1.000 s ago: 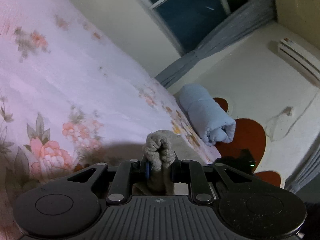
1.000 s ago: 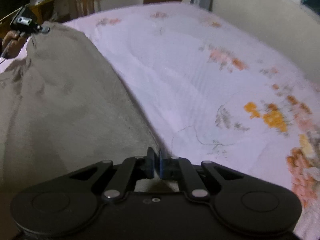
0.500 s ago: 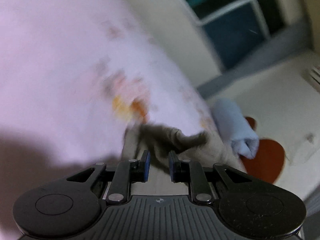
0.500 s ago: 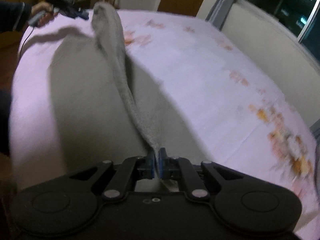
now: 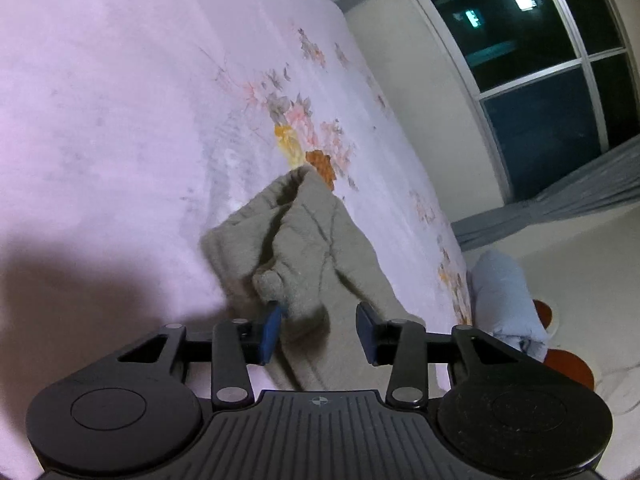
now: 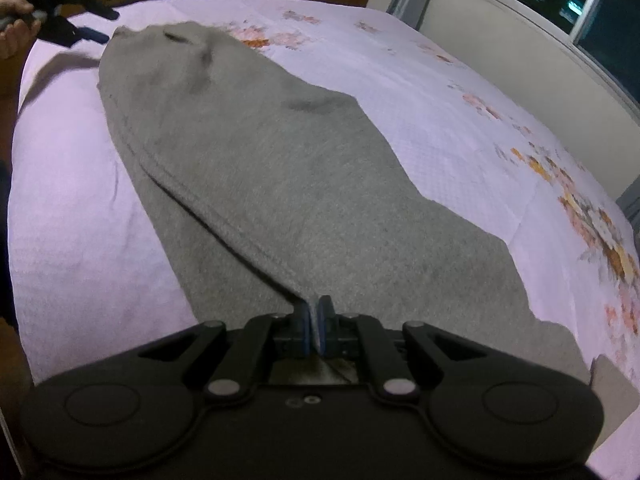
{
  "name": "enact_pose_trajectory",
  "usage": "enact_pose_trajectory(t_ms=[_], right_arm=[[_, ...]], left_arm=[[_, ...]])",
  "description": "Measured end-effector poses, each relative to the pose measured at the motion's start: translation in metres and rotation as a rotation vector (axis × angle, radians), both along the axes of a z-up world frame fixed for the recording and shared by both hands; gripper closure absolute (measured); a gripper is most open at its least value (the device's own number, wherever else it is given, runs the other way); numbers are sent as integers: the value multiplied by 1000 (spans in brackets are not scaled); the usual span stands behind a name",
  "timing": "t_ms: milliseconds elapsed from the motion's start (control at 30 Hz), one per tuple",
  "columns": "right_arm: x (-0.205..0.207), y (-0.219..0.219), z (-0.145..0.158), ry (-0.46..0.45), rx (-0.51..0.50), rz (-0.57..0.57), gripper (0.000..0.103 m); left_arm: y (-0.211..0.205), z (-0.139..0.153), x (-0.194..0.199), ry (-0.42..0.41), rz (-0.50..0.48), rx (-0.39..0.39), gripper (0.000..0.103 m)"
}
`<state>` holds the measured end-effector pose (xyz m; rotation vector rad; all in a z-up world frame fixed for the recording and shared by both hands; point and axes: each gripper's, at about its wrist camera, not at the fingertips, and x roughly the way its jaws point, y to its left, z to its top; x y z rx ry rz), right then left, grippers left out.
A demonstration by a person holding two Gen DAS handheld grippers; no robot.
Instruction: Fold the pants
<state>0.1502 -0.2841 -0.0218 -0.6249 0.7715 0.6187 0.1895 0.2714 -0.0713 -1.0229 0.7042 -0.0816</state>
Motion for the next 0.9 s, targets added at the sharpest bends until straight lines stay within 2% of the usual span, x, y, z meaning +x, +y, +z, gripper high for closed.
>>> enact_pose_trajectory(t_ms=[33, 100, 167, 300, 367, 500, 600, 700, 733, 800, 900], right_arm=[[-1, -2, 0, -1, 4, -1, 103], [-1, -2, 0, -1, 12, -5, 103], [-2, -3, -1, -1, 28, -14, 103], [-3, -8, -1, 2, 56, -27, 103], [-3, -9, -4, 9, 60, -32, 103], [-3, -10, -4, 11, 69, -39, 103], [-3, -10, -5, 13, 74, -44, 103], [-3, -10, -5, 14, 77, -51, 103], [-3, -10, -5, 14, 77, -53, 103], [-2, -10, -6, 18, 81, -58, 103], [-4, -10, -3, 15, 84, -61, 103]], left_arm=[[-1, 0, 5, 5, -2, -1, 62], [0, 1, 14, 97, 12, 20, 62], [-5, 8, 14, 121, -1, 74, 62], [-2, 14, 4, 144, 36, 105, 62], [0, 11, 1, 135, 52, 72, 62], [-5, 8, 5, 130, 36, 70, 62], [-12, 9, 17, 142, 29, 102, 62], [-21, 14, 27, 155, -8, 172, 63], [-23, 16, 31, 162, -25, 191, 68], [-27, 30, 40, 176, -66, 250, 79], [-30, 77, 44, 57, -118, 284, 80]])
